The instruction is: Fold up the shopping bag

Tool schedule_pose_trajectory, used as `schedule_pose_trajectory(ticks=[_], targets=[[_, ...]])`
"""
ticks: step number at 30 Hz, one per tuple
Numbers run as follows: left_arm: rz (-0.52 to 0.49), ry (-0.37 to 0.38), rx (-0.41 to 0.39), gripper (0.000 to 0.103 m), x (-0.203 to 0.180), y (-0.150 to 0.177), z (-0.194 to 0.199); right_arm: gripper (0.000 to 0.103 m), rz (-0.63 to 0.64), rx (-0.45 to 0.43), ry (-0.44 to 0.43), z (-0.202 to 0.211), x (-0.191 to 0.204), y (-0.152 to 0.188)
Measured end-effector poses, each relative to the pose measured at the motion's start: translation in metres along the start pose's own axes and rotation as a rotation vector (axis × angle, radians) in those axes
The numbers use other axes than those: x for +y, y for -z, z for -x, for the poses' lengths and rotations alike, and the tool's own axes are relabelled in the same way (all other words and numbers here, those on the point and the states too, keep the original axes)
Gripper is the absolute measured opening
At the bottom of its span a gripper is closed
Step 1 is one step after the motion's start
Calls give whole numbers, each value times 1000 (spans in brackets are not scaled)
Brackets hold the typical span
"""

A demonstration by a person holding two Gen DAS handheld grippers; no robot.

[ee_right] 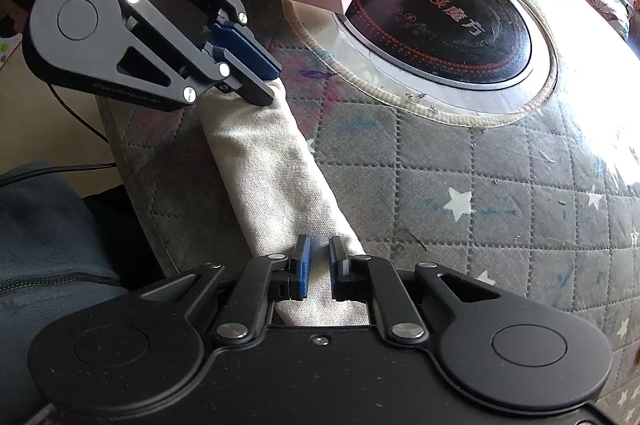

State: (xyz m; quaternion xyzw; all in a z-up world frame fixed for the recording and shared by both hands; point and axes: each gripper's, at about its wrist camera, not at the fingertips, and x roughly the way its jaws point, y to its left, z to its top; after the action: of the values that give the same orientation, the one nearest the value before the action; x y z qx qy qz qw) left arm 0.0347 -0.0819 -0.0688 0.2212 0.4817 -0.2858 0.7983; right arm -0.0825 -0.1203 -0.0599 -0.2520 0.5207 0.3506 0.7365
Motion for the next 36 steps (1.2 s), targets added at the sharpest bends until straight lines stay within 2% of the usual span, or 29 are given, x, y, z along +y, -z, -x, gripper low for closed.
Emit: schedule_pose_trajectory(ticks=[5, 12, 20, 24, 26, 30, 36], targets=[[10, 11, 8, 14, 3, -8, 6, 11, 2, -2, -1, 0, 0, 1], [-53, 52, -21, 15, -13, -12, 3, 11, 0, -10, -6, 1, -5, 3], [-85, 40, -27, 14, -18, -5, -12, 11, -3, -10, -7, 0, -6, 3], [-81, 50, -17, 14, -17, -9, -11, 11, -2, -9, -7, 1, -6, 3], [-82, 52, -39, 14, -16, -11, -3, 11, -3, -9, -8, 1, -5, 3], [-178, 99, -88, 20, -32, -4, 12, 11, -1, -13, -9, 2, -5, 4], [-342, 132, -115, 29, -61, 9, 9, 11, -5, 0, -35, 1, -10, 2]])
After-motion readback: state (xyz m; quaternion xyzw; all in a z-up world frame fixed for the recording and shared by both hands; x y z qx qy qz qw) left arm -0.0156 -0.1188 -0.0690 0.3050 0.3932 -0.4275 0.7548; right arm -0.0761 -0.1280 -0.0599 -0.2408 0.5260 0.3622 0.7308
